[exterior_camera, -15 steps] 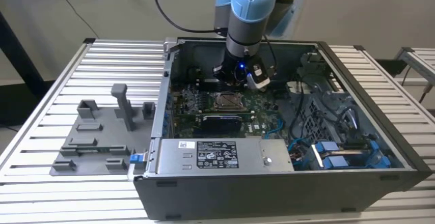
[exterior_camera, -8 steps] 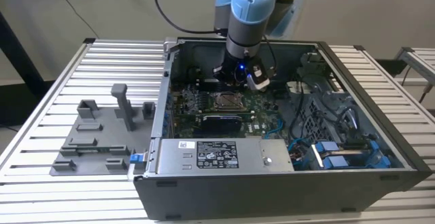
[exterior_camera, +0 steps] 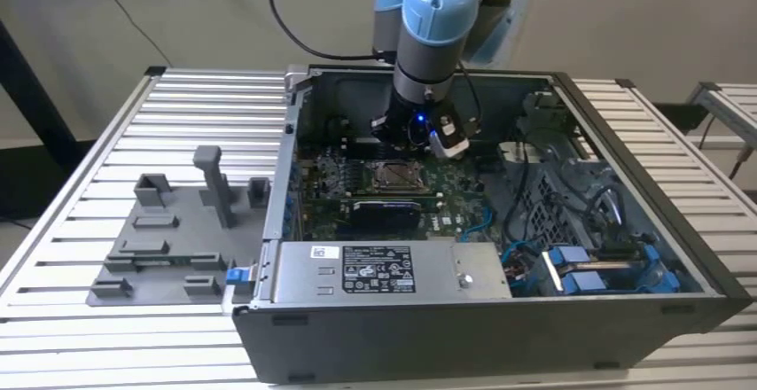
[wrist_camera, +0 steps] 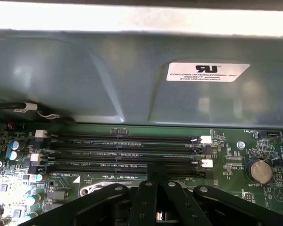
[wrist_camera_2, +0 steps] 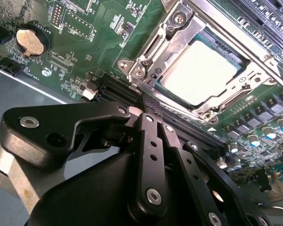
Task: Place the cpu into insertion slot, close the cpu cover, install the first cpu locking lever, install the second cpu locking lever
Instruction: 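Install the first cpu locking lever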
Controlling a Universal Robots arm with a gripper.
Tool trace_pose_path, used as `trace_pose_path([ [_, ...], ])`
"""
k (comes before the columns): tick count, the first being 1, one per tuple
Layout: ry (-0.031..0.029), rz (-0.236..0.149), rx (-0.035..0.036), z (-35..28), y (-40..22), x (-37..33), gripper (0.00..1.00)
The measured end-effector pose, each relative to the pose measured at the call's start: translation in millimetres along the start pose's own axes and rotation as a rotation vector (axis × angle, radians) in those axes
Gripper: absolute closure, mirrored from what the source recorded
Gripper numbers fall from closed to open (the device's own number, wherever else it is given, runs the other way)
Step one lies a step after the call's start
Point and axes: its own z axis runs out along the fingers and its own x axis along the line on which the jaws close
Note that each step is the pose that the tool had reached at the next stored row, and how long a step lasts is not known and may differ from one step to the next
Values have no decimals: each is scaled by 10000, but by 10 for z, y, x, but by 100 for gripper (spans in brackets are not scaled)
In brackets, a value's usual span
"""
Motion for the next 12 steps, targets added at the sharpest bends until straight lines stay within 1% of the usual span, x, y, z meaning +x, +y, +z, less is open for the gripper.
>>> trace_pose_path([
  [5,2,-9,-36,-1,-13,0,89],
  [7,3,-8,-61,-1,-12,-1,89],
  [12,20,-3,-73,-7,-10,-1,89],
])
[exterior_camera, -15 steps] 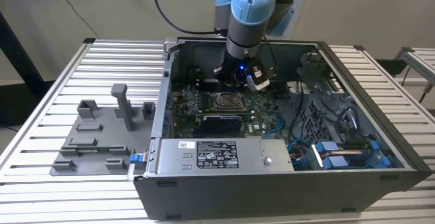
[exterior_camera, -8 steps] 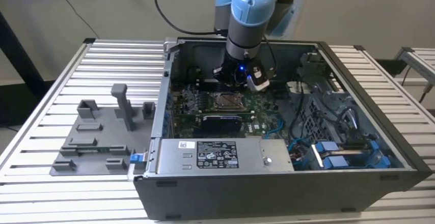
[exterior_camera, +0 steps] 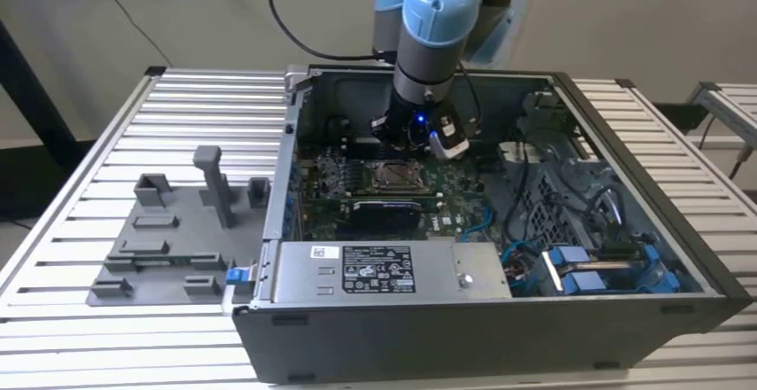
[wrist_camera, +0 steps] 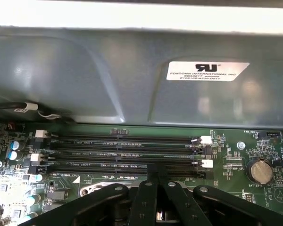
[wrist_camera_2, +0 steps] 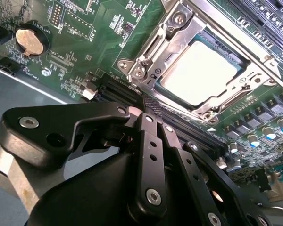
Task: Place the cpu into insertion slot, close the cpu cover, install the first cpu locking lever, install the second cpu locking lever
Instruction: 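Install the first cpu locking lever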
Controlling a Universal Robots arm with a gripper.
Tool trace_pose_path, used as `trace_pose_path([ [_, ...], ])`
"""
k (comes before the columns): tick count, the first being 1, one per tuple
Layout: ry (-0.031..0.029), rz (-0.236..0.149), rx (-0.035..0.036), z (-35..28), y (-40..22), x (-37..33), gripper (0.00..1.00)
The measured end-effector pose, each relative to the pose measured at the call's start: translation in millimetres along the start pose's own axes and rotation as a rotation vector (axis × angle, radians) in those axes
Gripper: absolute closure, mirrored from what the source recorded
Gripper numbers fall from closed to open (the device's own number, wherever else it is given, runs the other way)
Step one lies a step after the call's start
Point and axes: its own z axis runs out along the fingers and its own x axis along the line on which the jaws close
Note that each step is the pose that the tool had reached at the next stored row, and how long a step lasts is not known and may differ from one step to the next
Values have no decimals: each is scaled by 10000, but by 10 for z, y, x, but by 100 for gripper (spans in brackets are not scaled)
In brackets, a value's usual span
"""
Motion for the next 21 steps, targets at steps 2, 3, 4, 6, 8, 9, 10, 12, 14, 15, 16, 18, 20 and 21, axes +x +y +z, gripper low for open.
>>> trace_pose_path([
  [2,10,4,-1,0,-1,-1,89],
  [3,19,5,1,-3,-5,-1,89],
  [4,28,8,2,-5,-10,-1,89],
  [6,32,12,2,-5,-13,0,89],
  [8,33,12,3,-6,-13,0,89],
  [9,34,12,3,-6,-14,0,89],
  [10,34,12,3,-5,-14,0,89],
  [12,33,12,2,-5,-15,0,89],
  [14,33,11,2,-3,-17,0,89],
  [15,34,12,4,-3,-18,0,89],
  [16,33,12,2,0,-19,0,89],
  [18,33,12,-6,8,-21,0,89],
  [20,36,13,-35,17,-26,1,89],
  [21,34,11,-89,22,-26,0,89],
])
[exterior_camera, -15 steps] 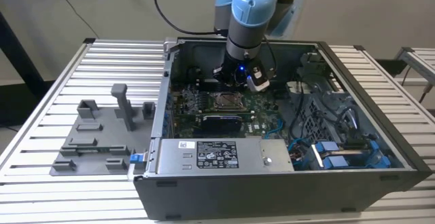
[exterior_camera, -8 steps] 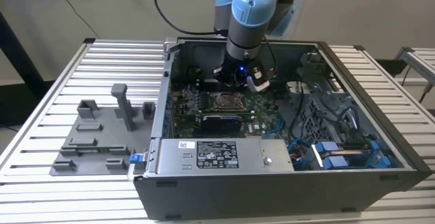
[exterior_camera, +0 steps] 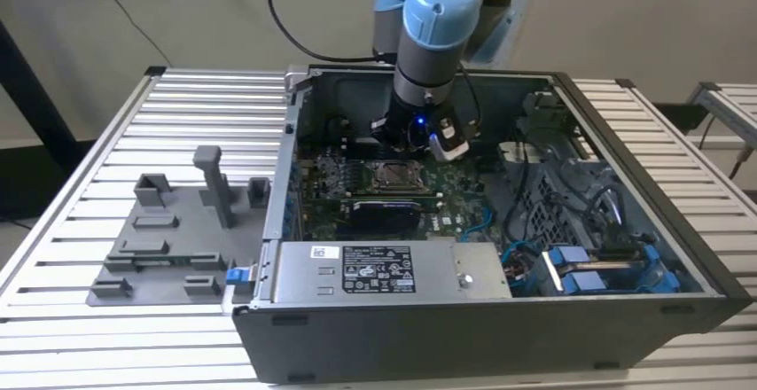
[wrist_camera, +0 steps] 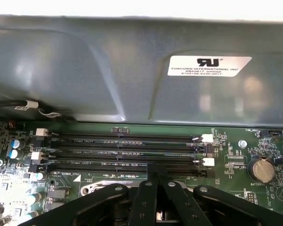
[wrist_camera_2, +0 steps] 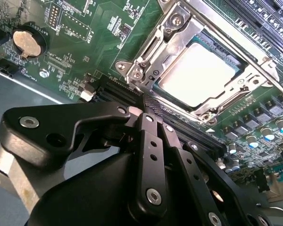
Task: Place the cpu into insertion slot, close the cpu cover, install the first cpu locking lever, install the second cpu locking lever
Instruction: 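Install the first cpu locking lever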
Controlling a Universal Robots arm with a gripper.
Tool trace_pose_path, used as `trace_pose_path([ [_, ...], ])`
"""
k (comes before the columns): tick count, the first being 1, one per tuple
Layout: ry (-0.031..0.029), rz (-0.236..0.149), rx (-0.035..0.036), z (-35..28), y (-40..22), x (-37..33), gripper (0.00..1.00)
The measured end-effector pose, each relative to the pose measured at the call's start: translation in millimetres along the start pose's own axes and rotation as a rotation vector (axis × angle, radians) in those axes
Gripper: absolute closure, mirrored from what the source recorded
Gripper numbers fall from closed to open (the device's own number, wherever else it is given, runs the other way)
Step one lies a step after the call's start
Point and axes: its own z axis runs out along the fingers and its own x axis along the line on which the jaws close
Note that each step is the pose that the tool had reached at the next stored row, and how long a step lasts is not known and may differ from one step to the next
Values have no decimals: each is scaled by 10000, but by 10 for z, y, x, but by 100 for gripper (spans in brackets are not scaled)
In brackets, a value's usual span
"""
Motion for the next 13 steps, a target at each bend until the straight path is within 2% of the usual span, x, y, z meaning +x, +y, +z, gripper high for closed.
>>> trace_pose_path([
  [4,-6,5,-266,5,-2,0,89],
  [5,-7,6,-304,6,-2,1,89],
  [8,2,9,-352,-28,9,0,89],
  [13,29,19,-366,-166,56,11,89],
])
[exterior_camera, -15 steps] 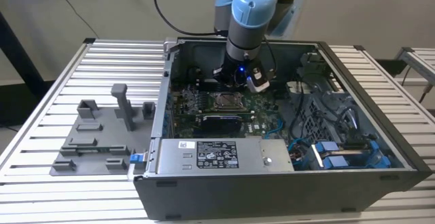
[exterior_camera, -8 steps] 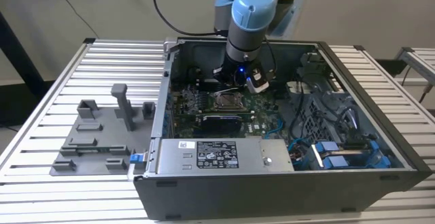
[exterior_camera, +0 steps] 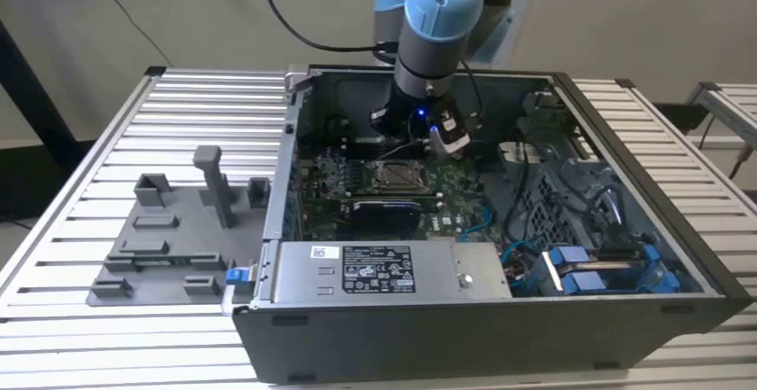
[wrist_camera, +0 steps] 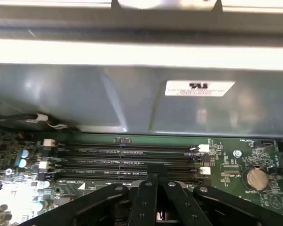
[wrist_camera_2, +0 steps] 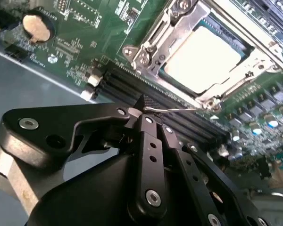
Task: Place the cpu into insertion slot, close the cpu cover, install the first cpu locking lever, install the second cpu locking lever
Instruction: 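Install the first cpu locking lever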
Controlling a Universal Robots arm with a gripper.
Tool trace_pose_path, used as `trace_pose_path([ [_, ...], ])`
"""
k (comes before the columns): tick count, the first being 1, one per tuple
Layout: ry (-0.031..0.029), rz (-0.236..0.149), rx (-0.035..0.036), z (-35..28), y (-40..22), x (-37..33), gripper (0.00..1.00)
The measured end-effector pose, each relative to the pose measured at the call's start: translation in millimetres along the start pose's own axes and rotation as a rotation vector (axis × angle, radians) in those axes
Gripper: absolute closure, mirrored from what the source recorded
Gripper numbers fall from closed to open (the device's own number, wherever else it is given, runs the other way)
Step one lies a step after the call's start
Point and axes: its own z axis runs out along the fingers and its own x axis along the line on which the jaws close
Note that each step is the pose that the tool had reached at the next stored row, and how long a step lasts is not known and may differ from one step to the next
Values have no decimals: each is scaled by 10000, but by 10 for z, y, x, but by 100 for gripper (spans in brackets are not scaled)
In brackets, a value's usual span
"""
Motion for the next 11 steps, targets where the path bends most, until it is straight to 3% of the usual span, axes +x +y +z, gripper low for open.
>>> trace_pose_path([
  [8,1,0,1,-188,72,119,89],
  [11,0,0,-1,-225,87,189,89],
])
